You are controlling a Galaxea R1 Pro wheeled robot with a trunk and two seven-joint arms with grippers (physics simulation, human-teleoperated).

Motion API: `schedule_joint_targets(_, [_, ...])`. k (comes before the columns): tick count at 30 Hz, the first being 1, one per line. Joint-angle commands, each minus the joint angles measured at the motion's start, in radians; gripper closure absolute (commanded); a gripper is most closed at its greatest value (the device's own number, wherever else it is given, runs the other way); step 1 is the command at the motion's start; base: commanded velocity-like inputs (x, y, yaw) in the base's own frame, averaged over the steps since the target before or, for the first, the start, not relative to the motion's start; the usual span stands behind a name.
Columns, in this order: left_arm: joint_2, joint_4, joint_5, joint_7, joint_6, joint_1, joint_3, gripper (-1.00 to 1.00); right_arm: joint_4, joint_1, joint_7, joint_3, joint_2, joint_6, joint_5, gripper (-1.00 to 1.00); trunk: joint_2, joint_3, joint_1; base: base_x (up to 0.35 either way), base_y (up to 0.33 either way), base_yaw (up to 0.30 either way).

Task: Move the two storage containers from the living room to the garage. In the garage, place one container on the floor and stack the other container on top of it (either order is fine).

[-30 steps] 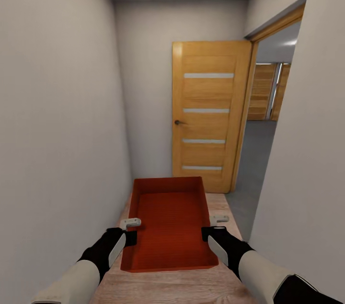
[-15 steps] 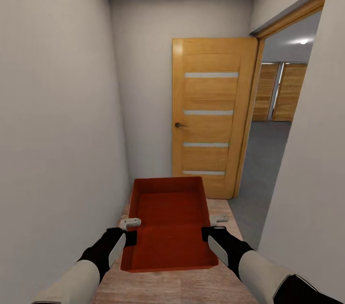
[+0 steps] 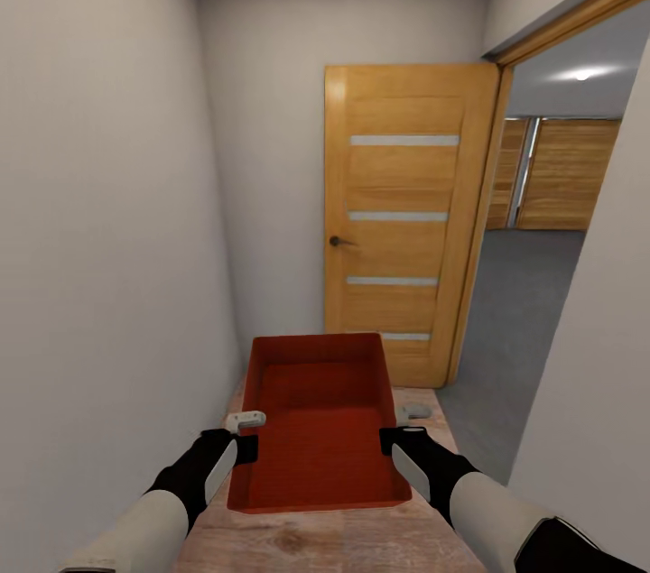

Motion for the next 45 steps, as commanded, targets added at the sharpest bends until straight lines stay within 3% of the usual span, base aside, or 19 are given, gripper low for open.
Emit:
schedule_joint_targets(1, [0.032,0.003,-0.021,0.018,0.008,0.001,-0.005,1.0,-0.005,-0.002,-0.007,-0.022,-0.001,0.004,0.01,1.0,-0.001,0.0,0.001,0.325,0.0,0.0])
schedule_joint_targets(17, [0.03,0.001,-0.025,0.018,-0.001,0.001,-0.006,1.0,-0.005,-0.002,-0.007,-0.022,-0.002,0.005,0.01,1.0,-0.001,0.0,0.001,0.321,0.0,0.0])
schedule_joint_targets(23, [0.03,-0.005,-0.027,0.02,-0.001,0.001,-0.007,1.0,-0.005,-0.002,-0.007,-0.022,-0.003,0.005,0.01,1.0,-0.001,0.0,0.001,0.075,0.0,-0.028])
schedule_joint_targets(45, [0.029,-0.008,-0.029,0.021,0.0,0.001,-0.006,1.0,-0.005,-0.002,-0.007,-0.022,-0.001,0.005,0.01,1.0,-0.001,0.0,0.001,0.002,0.0,-0.271])
